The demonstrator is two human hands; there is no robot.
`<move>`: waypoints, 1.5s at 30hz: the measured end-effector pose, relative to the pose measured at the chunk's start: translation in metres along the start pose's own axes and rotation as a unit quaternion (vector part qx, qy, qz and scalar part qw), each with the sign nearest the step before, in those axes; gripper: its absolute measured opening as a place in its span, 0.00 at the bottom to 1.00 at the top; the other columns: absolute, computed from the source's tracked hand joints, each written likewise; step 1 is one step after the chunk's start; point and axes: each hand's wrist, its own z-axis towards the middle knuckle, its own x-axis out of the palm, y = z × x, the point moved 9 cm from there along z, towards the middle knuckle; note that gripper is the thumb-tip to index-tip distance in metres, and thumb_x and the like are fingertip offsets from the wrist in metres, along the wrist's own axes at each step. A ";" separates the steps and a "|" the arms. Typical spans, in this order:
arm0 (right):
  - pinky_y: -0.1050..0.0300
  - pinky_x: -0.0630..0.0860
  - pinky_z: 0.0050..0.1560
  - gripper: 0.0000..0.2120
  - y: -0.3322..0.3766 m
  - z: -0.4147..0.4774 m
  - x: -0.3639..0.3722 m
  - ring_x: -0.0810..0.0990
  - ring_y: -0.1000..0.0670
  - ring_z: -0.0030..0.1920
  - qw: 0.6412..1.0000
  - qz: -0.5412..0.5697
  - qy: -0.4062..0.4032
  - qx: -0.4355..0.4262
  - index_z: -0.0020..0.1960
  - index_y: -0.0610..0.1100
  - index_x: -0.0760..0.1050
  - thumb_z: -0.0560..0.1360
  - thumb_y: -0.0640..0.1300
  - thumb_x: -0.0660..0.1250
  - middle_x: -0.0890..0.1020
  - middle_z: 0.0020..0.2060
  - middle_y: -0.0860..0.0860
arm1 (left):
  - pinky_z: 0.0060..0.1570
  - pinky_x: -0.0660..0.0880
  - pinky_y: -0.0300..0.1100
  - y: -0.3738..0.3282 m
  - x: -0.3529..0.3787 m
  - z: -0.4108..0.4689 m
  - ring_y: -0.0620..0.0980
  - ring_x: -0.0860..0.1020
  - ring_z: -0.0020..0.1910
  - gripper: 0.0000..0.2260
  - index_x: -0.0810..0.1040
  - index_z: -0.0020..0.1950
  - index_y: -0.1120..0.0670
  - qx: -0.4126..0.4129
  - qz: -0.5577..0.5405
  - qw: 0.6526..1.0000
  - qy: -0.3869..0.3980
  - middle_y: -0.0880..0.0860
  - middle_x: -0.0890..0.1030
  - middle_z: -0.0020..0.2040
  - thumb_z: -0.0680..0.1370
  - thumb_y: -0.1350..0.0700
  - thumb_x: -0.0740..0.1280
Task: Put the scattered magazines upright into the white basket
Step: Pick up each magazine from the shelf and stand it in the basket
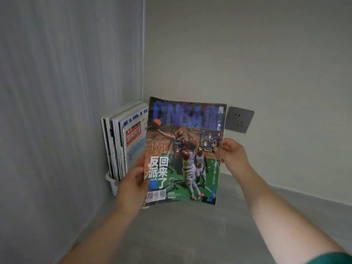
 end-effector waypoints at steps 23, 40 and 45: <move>0.74 0.69 0.25 0.17 -0.045 0.098 0.164 0.76 0.60 0.25 0.998 0.037 0.039 0.025 0.32 0.46 0.70 0.72 0.27 0.60 0.76 0.31 0.52 | 0.30 0.66 0.35 0.061 -0.057 0.049 0.50 0.75 0.30 0.05 0.80 0.34 0.61 -0.009 0.124 0.987 -0.098 0.45 0.74 0.29 0.68 0.61 0.72; 0.54 0.60 0.68 0.35 -0.066 0.070 0.244 0.62 0.49 0.69 0.981 0.058 0.177 0.060 0.73 0.52 0.44 0.75 0.48 0.62 0.59 0.73 0.48 | 0.29 0.66 0.37 0.072 -0.047 0.057 0.48 0.72 0.29 0.10 0.72 0.32 0.53 -0.021 0.123 0.984 -0.129 0.47 0.73 0.28 0.69 0.59 0.71; 0.52 0.59 0.71 0.30 -0.060 0.058 0.274 0.63 0.50 0.69 0.966 0.103 0.218 0.092 0.73 0.52 0.49 0.76 0.52 0.59 0.62 0.71 0.49 | 0.29 0.65 0.34 0.075 -0.045 0.059 0.47 0.72 0.30 0.16 0.66 0.29 0.47 -0.021 0.129 0.984 -0.121 0.47 0.72 0.28 0.70 0.57 0.70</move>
